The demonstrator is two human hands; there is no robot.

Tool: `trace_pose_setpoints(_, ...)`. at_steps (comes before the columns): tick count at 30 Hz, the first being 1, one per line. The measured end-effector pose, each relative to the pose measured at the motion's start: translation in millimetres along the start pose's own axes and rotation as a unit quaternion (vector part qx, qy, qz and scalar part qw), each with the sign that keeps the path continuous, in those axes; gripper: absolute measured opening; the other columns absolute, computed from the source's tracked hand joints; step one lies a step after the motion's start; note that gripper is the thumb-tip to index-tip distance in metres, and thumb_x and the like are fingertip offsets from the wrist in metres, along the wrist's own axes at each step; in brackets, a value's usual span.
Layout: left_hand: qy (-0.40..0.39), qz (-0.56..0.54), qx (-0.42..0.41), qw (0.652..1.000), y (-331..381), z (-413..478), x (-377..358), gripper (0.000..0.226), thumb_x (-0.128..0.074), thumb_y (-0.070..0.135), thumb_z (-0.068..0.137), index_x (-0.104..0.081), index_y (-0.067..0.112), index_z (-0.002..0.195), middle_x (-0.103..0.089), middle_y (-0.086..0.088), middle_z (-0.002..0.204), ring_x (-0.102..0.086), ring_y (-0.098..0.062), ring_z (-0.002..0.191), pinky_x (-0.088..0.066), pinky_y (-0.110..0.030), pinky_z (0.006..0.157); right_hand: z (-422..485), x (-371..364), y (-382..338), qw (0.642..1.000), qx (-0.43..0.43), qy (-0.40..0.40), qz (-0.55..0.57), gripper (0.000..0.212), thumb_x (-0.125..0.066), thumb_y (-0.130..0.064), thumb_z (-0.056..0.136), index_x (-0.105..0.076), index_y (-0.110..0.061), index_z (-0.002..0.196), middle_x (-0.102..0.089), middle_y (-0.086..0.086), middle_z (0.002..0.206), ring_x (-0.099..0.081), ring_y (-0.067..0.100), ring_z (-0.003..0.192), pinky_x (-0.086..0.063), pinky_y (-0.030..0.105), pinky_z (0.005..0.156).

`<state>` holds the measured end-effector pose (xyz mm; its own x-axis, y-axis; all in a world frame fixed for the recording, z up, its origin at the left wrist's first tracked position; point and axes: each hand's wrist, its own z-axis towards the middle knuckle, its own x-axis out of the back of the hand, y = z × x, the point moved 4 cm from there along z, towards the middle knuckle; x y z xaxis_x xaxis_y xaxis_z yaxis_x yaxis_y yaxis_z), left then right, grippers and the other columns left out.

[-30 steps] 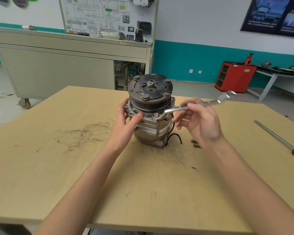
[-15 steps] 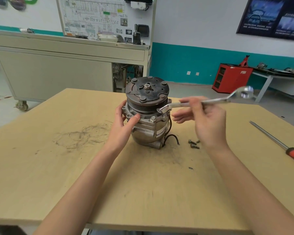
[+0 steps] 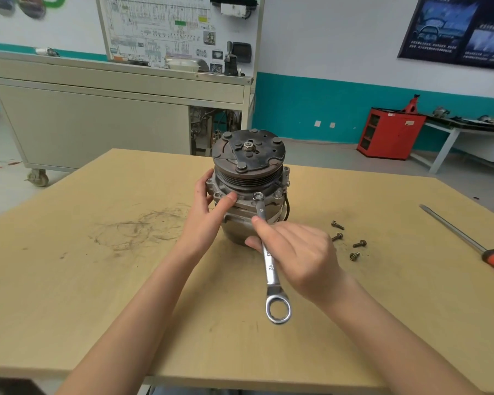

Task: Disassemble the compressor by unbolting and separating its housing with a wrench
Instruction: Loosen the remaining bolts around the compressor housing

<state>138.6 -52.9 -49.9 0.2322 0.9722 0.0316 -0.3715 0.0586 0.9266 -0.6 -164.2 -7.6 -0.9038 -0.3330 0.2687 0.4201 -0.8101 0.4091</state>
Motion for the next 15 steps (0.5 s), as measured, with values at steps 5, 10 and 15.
trace_pose_setpoints(5,-0.001,0.003,0.002,1.0,-1.1,1.4,0.0,0.06,-0.056,0.027,0.095,-0.026,0.029,0.147,-0.049,0.008,0.135,-0.048,-0.008,0.125,-0.041,-0.02,0.096,-2.5,0.6,4.0,1.0,-0.022,0.013,0.006,0.03,-0.062,-0.018,0.092,-0.072,0.009,0.086,-0.064,0.009,0.061,-0.061,0.02,0.05,-0.049,0.028,0.046)
trace_pose_setpoints(10,-0.004,-0.007,0.004,1.0,-1.2,1.2,0.8,0.071,-0.062,0.039,0.086,-0.026,0.029,0.147,-0.05,0.006,0.137,-0.048,-0.006,0.124,-0.041,-0.019,0.096,-17.6,-1.9,11.5,0.983,-0.128,0.015,0.134,0.026,-0.058,-0.017,0.093,-0.071,0.006,0.093,-0.071,0.008,0.073,-0.067,0.018,0.063,-0.055,0.024,0.061)
trace_pose_setpoints(15,-0.001,-0.002,0.005,1.0,-1.3,1.2,-0.3,0.068,-0.06,0.041,0.089,-0.025,0.033,0.146,-0.048,0.02,0.13,-0.047,0.004,0.12,-0.04,-0.025,0.099,-31.5,-18.1,60.8,0.631,-0.529,0.046,0.566,0.018,-0.044,-0.013,0.093,-0.061,-0.008,0.091,-0.069,0.007,0.072,-0.065,0.021,0.065,-0.053,0.027,0.056)
